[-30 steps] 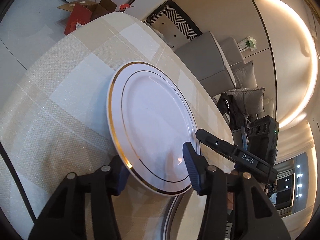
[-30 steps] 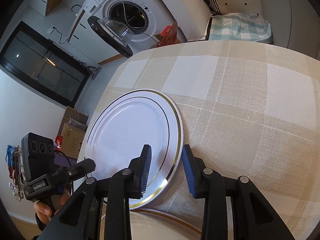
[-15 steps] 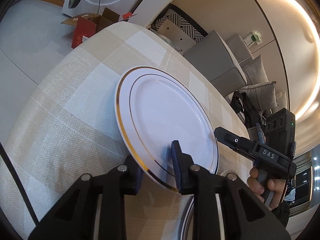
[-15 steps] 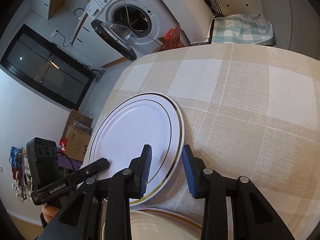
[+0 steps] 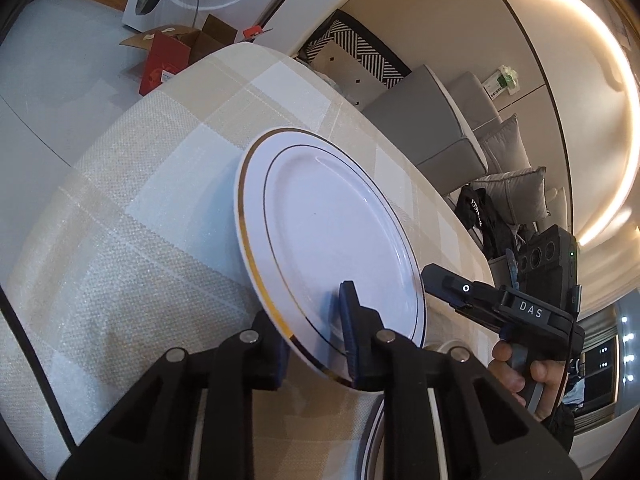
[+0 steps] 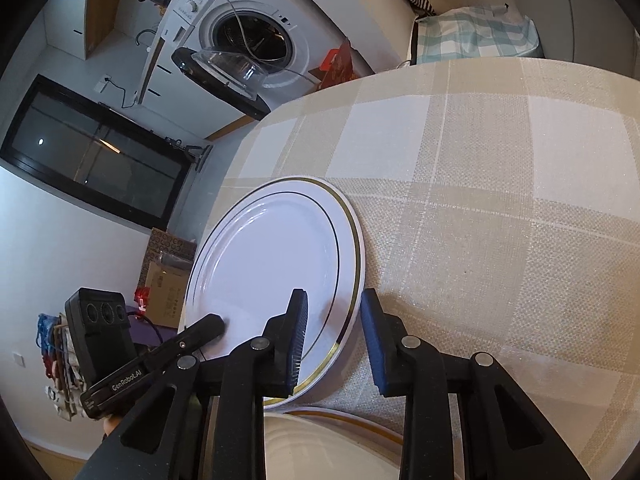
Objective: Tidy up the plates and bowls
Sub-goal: 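Lift the white gold-rimmed plate with the left gripper, tilting it up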
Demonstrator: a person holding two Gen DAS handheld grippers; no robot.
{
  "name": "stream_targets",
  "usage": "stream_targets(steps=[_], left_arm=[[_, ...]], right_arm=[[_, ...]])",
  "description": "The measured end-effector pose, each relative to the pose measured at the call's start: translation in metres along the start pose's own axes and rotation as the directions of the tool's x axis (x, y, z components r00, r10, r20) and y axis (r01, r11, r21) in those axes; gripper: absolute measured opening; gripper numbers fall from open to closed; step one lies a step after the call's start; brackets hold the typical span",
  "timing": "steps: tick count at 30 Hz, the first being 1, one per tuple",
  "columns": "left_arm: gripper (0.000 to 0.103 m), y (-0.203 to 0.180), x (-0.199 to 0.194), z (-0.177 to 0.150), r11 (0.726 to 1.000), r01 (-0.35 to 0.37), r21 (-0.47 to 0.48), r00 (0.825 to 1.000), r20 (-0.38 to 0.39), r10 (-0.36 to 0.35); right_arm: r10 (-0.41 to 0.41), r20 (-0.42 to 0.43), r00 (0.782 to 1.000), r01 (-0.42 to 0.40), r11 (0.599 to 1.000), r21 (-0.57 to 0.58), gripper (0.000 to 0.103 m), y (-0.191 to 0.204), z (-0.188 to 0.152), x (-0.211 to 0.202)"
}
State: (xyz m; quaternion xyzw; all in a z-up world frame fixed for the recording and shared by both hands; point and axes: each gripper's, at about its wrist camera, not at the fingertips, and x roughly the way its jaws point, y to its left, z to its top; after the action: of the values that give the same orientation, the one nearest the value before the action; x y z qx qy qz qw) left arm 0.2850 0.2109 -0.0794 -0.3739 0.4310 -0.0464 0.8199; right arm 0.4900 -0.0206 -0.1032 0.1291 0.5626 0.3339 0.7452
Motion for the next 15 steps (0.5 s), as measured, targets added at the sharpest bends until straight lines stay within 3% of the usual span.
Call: stream_targets(steps=[11,15], left_arm=[[0.009,0.021,0.002,0.001,0.972,0.154,-0.175,0.986,-0.033,-0.162],[0.008,0.018,-0.001,-0.001,0.976,0.152,-0.158,0.987,-0.028,-0.159]], right_arm=[[-0.02,0.005,1.0,0.02,0.999,-0.025,0.029,0.003,0.0,0.0],[-0.02,0.01,1.0,0.02,1.0,-0.024,0.029,0.004,0.0,0.001]])
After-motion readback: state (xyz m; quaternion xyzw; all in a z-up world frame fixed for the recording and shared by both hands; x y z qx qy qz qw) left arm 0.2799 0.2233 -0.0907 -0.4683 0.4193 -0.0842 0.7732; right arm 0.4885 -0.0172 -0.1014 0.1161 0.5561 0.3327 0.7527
